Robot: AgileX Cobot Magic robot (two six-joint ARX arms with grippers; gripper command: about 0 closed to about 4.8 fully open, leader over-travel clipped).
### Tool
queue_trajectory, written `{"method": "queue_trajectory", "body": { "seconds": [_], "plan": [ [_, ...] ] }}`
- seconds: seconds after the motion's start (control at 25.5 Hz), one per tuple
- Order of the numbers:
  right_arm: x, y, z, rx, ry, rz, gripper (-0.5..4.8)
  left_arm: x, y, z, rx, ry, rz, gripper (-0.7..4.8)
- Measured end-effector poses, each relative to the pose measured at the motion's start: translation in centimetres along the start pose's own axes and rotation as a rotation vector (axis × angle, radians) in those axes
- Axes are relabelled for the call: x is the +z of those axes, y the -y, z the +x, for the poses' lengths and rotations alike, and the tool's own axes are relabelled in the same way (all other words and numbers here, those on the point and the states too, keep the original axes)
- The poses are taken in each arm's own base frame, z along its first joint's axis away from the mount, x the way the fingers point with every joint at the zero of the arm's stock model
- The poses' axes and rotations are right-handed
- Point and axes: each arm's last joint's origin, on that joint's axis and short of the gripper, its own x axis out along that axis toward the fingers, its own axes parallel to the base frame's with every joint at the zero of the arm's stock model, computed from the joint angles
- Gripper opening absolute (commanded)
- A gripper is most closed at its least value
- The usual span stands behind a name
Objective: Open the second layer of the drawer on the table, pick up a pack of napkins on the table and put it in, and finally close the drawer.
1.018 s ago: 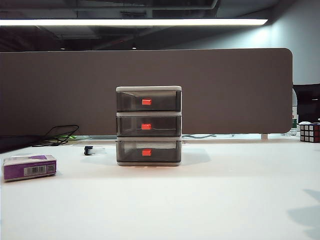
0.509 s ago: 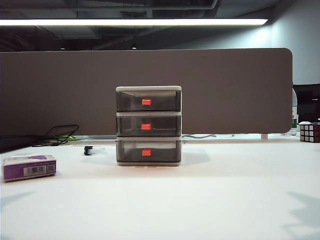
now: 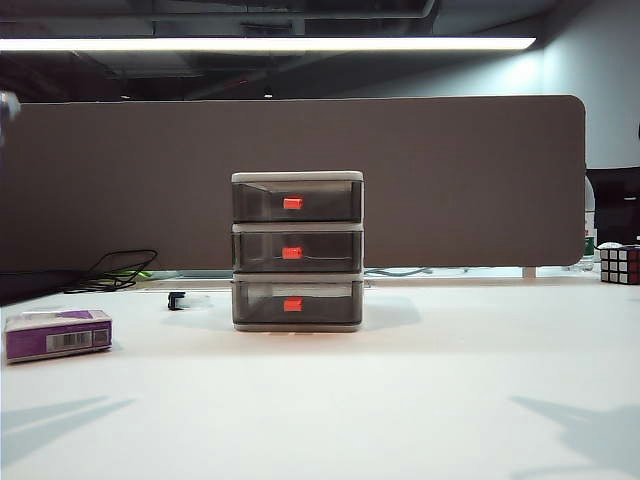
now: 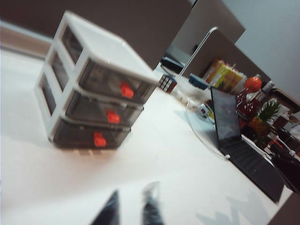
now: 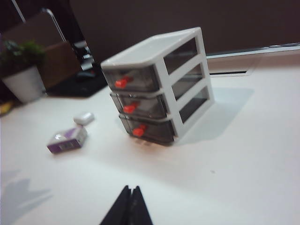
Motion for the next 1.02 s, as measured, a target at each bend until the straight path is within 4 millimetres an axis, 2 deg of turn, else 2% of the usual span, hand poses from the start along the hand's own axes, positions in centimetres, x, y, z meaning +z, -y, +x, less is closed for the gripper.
{"method": "queue_trajectory", "body": {
  "seconds": [0.12,0.31,0.55,0.71,0.86,1.02],
  "plan": [
    [0.4,-0.2,0.0,0.022,0.033,0.018,-0.05,0.1,0.2,0.1,0.010,0.020,0.053,0.53],
    [2.2,-1.4,0.1,0.064,0.067,0.000,-0.05,-0.8,1.2,1.0,0.015,-0.013,0.128,0.53],
    [3.0,-1.8,1.1,0.061,-0.001,-0.022,-0.05,-2.0,2.0,2.4,0.049,-0.091,0.193,0.53],
    [3.3,-2.0,2.4,0.062,-0.061,-0.033,-0.05,-2.2,2.3,3.4,0.090,-0.079,0.255,0.57],
    [3.8,-2.4,4.3,0.089,-0.085,-0.037,-0.05,-2.8,1.6,4.8,0.179,-0.098,0.292,0.57],
    [4.3,-2.6,6.2,0.101,-0.126,-0.037,-0.05,-3.5,1.1,6.1,0.197,-0.118,0.294,0.58]
  ]
}}
